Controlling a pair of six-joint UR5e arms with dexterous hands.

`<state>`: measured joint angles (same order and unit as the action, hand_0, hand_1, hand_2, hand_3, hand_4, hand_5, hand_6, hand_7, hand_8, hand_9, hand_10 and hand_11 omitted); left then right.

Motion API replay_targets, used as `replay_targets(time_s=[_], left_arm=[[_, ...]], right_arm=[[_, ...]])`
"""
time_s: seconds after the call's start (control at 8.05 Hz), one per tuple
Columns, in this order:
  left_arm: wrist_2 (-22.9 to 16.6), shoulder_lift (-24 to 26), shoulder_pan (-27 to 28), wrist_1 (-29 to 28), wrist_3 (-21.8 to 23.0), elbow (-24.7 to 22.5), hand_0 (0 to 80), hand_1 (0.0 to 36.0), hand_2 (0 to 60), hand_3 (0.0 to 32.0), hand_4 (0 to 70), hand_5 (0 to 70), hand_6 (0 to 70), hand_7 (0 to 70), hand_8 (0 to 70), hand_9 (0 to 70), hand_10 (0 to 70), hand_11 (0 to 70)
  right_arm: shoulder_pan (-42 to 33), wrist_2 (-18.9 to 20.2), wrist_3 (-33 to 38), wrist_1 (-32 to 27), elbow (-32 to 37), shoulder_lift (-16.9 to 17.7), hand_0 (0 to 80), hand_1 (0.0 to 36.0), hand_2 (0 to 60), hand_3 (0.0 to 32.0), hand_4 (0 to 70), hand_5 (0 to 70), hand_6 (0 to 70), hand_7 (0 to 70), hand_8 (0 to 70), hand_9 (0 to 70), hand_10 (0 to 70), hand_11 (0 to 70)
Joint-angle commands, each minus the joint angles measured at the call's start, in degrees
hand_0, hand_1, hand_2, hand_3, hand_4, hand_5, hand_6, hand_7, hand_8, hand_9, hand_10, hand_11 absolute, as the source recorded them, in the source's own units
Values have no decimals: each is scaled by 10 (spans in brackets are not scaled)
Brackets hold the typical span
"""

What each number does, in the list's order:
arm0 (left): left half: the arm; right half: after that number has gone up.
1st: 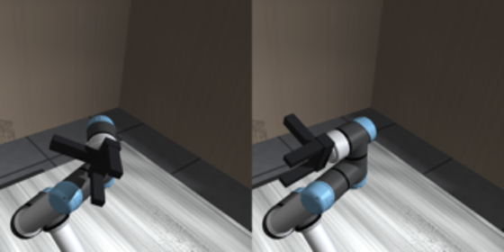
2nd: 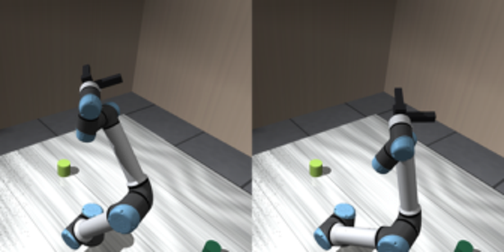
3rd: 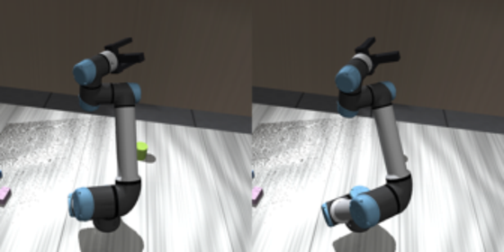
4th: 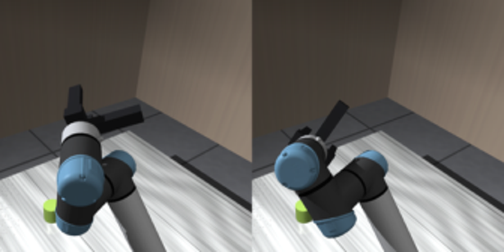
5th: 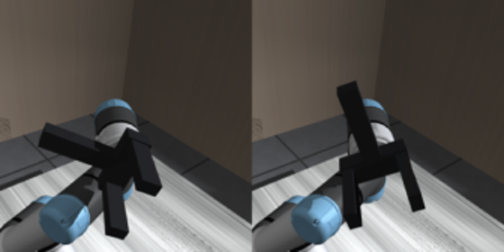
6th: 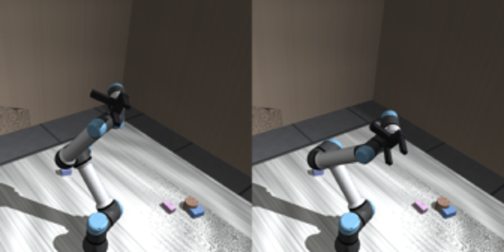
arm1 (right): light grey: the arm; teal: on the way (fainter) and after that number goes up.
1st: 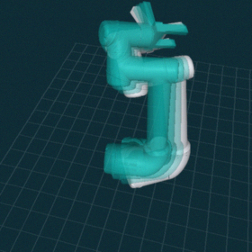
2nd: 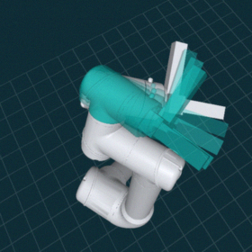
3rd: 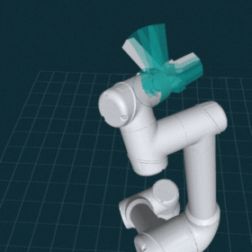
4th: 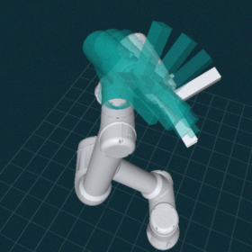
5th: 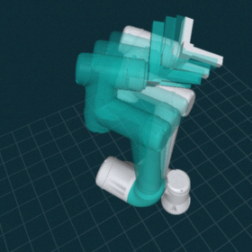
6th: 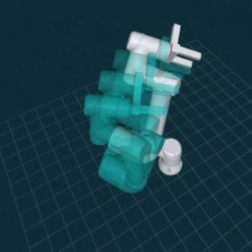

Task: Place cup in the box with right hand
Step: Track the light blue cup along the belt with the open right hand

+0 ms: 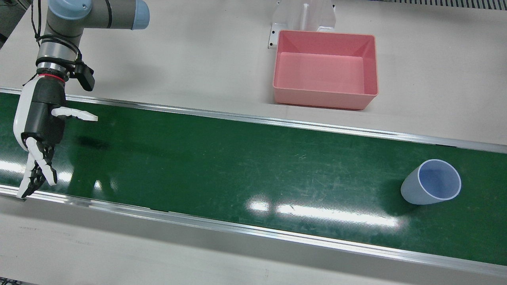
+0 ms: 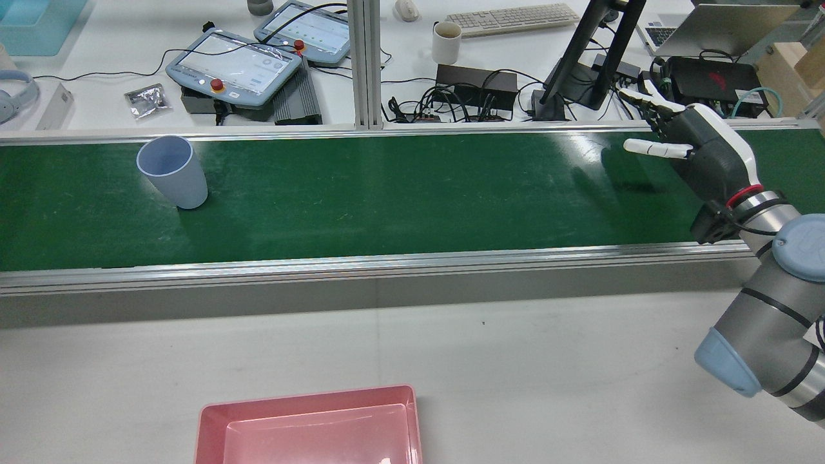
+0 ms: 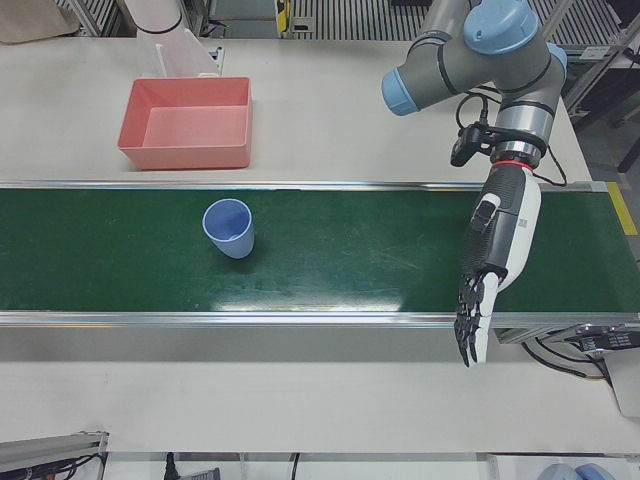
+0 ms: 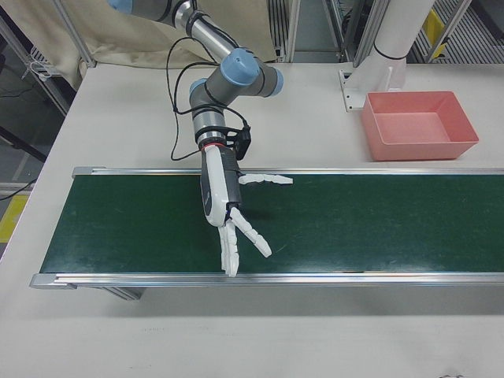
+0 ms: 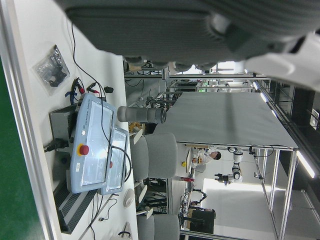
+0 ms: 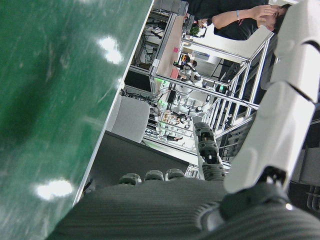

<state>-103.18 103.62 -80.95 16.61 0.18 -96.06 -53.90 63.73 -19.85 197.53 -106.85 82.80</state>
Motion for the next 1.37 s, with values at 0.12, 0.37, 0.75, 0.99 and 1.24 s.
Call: replay_targets(time_s=[0.12,0.37,0.75,0.99,1.24], left_arm=[[0,0,0,0,0,0,0,0,0,0,0,0,0,0,0,0,0,0],[0,0,0,0,0,0,0,0,0,0,0,0,0,0,0,0,0,0],[0,0,0,0,0,0,0,0,0,0,0,0,0,0,0,0,0,0],[0,0,0,0,0,0,0,0,0,0,0,0,0,0,0,0,0,0],[0,0,0,0,0,0,0,0,0,0,0,0,0,0,0,0,0,0]], right_arm=[[-2,5,-69,0,-5,2,471,134,50,0,45,28,8,0,0,0,0,0],[-13,6,-94,0,-6,3,475,132,20,0,25,31,4,0,0,0,0,0],[-12,5,-102,-1,-6,0,474,129,12,0,18,31,2,0,0,0,0,0],[-7,4,-102,-2,-6,-6,474,130,18,0,14,31,2,0,0,0,0,0],[-4,1,-90,-7,-4,-12,473,128,19,0,25,30,3,0,0,0,0,0]])
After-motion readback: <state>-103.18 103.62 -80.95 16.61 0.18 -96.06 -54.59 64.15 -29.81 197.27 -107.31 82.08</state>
